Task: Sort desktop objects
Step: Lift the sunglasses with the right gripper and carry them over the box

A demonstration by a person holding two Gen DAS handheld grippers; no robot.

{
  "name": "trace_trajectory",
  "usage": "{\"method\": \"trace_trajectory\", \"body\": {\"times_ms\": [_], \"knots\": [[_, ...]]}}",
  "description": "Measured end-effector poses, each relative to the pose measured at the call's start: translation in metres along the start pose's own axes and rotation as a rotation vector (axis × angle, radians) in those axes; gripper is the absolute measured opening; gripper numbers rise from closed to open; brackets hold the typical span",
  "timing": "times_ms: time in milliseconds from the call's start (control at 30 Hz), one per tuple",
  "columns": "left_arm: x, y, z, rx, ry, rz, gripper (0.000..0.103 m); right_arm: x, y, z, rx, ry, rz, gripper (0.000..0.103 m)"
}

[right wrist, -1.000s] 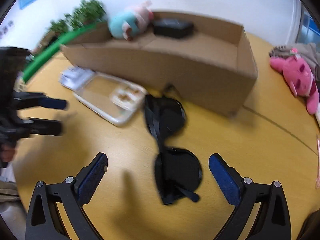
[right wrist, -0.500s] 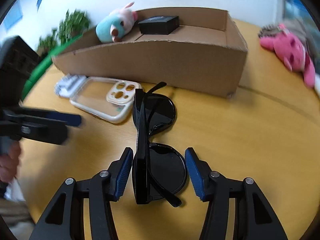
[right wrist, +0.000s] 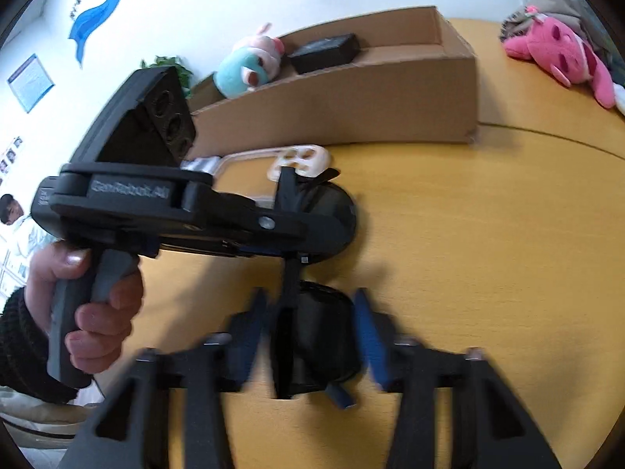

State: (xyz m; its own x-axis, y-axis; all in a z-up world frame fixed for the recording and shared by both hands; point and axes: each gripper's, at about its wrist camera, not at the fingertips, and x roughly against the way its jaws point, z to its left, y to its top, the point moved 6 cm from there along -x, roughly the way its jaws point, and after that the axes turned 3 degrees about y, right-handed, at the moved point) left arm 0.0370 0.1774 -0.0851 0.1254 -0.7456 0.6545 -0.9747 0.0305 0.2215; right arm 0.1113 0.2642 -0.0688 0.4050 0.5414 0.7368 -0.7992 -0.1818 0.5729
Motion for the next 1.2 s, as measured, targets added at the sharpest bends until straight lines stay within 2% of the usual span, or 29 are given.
{"method": "trace_trajectory", "body": {"times_ms": [267,367,433,500,600,633,700,733,1000,1033,1067,1200], "knots": [[0.030,0.012,-0.004,-0.036,0.019,-0.066,0.026,-0.003,0.017,0.031,0.085,-0.001,-0.007,0.036],[0.043,0.019,-0.011,-0.062,0.005,-0.091,0.026,0.006,0.029,0.041,0.113,-0.009,-0.047,0.038],[0.049,0.023,-0.017,-0.078,-0.007,-0.101,0.026,0.011,0.038,0.046,0.123,-0.013,-0.062,0.046],[0.056,0.029,-0.025,-0.099,-0.019,-0.111,0.026,0.013,0.047,0.051,0.133,-0.024,-0.076,0.062],[0.067,0.041,-0.035,-0.133,-0.006,-0.134,0.026,0.016,0.062,0.060,0.181,-0.063,-0.097,0.063],[0.071,0.046,-0.039,-0.142,-0.003,-0.142,0.026,0.017,0.067,0.062,0.197,-0.080,-0.103,0.062],[0.079,0.055,-0.045,-0.162,0.004,-0.162,0.026,0.022,0.078,0.062,0.198,-0.096,-0.121,0.047],[0.083,0.058,-0.047,-0.169,0.001,-0.166,0.026,0.025,0.083,0.061,0.189,-0.091,-0.131,0.043],[0.103,0.097,-0.070,-0.227,-0.006,-0.191,0.026,0.043,0.132,0.059,0.177,-0.082,-0.200,0.039],[0.104,0.103,-0.072,-0.232,-0.012,-0.183,0.026,0.044,0.137,0.058,0.175,-0.076,-0.207,0.034],[0.103,0.111,-0.075,-0.238,-0.018,-0.178,0.026,0.047,0.147,0.058,0.173,-0.067,-0.221,0.024],[0.104,0.149,-0.088,-0.261,0.000,-0.184,0.026,0.045,0.184,0.051,0.172,-0.078,-0.241,0.021]]}}
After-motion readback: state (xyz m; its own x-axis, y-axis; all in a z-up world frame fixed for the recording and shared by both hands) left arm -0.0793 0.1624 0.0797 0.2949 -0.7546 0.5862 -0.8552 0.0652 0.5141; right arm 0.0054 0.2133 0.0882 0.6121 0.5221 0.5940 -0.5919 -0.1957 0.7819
